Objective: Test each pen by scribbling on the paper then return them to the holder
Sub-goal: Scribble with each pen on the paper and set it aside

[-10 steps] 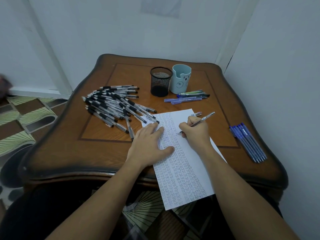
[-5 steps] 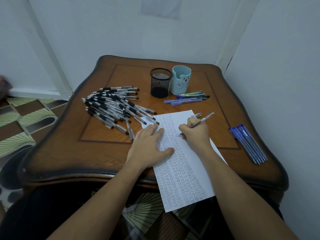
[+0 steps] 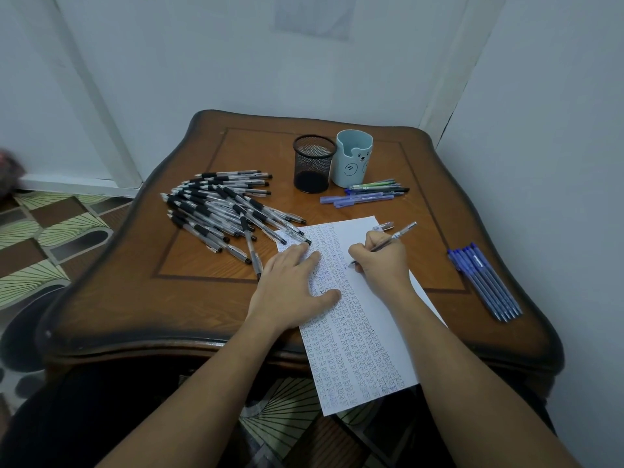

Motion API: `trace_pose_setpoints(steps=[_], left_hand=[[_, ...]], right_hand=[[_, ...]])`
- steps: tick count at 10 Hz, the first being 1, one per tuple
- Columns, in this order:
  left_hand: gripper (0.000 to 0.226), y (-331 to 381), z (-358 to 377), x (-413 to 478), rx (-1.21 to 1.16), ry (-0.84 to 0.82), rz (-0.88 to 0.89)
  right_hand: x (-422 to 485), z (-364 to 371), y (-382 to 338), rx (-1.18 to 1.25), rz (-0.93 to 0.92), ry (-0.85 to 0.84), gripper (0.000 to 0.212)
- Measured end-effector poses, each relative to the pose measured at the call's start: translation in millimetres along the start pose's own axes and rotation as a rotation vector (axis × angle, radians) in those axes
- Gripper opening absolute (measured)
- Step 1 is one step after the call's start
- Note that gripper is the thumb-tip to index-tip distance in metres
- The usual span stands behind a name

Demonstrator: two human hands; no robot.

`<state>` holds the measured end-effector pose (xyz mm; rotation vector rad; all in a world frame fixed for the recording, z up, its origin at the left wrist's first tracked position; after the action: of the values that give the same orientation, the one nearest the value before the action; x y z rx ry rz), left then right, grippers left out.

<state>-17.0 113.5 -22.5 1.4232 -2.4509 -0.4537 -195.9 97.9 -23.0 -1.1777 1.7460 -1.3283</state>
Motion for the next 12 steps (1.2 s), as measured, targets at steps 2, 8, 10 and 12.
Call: trace_pose_setpoints(steps=[2,8,10,12], left_hand=[[0.083,0.1,0.7,0.3,0.001,0.0,-0.001],[0.082,-0.1,1.6,1.1,0.01,0.003,0.003],[0.083,-1.2,1.6,0.7,0.007,0.008,0.002],[0.083,-1.2,2.2,1.2,0.006,0.007,0.0]], right_hand=[[2.0,0.1,3.8,0.001,0.011,-0.013,0.041],[1.7,-2.3,2.2,-0.009,0.001,0.023,0.039],[2.6,-3.7,1.9,-0.03,0.004,0.032,0.034],[2.6,-1.5,3.9,-0.013,0.019,0.036,0.043]])
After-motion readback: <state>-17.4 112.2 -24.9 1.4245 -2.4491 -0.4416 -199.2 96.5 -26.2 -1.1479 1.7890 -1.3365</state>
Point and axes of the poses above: each hand's wrist, its own x-axis towards the middle knuckle, its own z-axis out of the palm, y = z × x, the point moved 5 cm from there along x, towards the middle knuckle, and after that the axes turned 6 degrees about z, right-handed, at the moved point
